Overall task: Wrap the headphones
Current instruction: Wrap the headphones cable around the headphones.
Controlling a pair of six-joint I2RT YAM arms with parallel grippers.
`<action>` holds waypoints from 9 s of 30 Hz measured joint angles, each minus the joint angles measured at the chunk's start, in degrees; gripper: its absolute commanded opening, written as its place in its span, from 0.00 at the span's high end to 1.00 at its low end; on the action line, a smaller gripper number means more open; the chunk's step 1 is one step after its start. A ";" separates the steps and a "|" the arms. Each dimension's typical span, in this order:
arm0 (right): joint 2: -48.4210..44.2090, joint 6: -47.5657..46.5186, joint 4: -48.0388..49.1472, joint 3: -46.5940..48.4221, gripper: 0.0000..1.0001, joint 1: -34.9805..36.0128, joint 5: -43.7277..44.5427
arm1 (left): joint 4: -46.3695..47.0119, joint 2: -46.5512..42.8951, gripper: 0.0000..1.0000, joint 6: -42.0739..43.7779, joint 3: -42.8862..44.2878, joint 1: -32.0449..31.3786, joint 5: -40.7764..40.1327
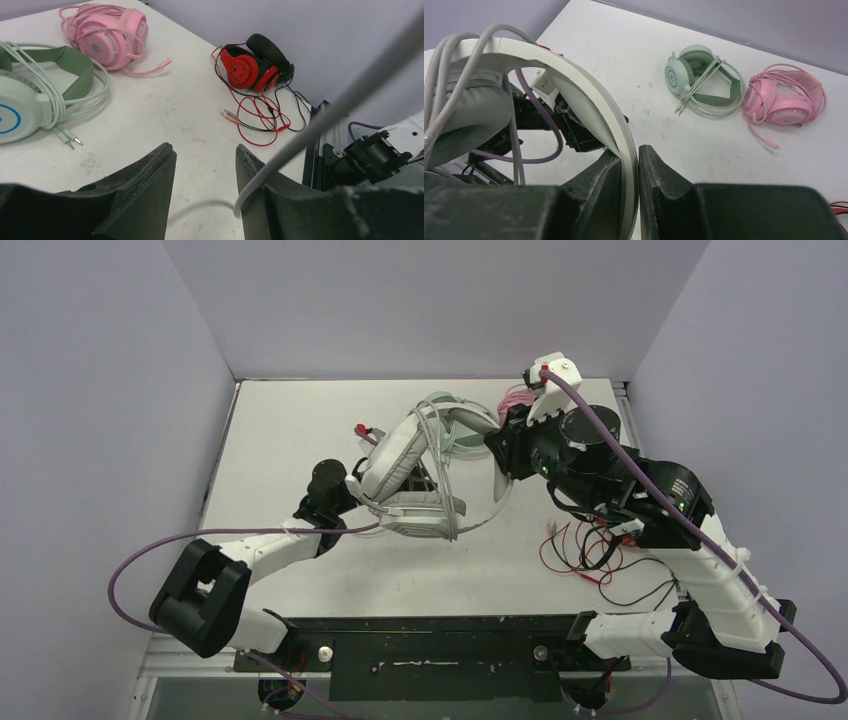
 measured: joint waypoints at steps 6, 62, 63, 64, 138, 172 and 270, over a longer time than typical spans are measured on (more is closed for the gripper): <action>1.49 0.85 -0.11 4.46 1.00 0.00 0.92 | 5.64 6.14 0.54 0.13 -1.01 -0.39 -4.11; 15.15 -2.58 27.96 -27.69 1.00 -20.76 39.47 | -33.66 -7.78 0.85 22.47 5.86 -23.10 -30.42; 15.12 -2.56 27.28 -28.85 1.00 -20.74 37.88 | -35.01 -8.41 0.84 23.30 6.32 -22.93 -31.89; 15.04 -2.51 26.82 -29.81 1.00 -20.74 36.13 | -36.26 -8.87 0.84 24.06 6.82 -22.60 -33.00; 5.18 11.76 2.14 -6.03 1.00 -21.14 2.23 | 9.16 -5.03 0.03 -8.61 -17.57 -19.91 -44.50; 4.66 14.69 1.36 -3.52 1.00 -21.62 7.43 | 36.41 36.79 1.00 -12.28 3.19 -16.74 -36.74; -1.88 24.70 20.68 -51.04 1.00 -31.04 23.80 | -58.90 4.96 1.00 24.11 27.61 -39.52 -48.19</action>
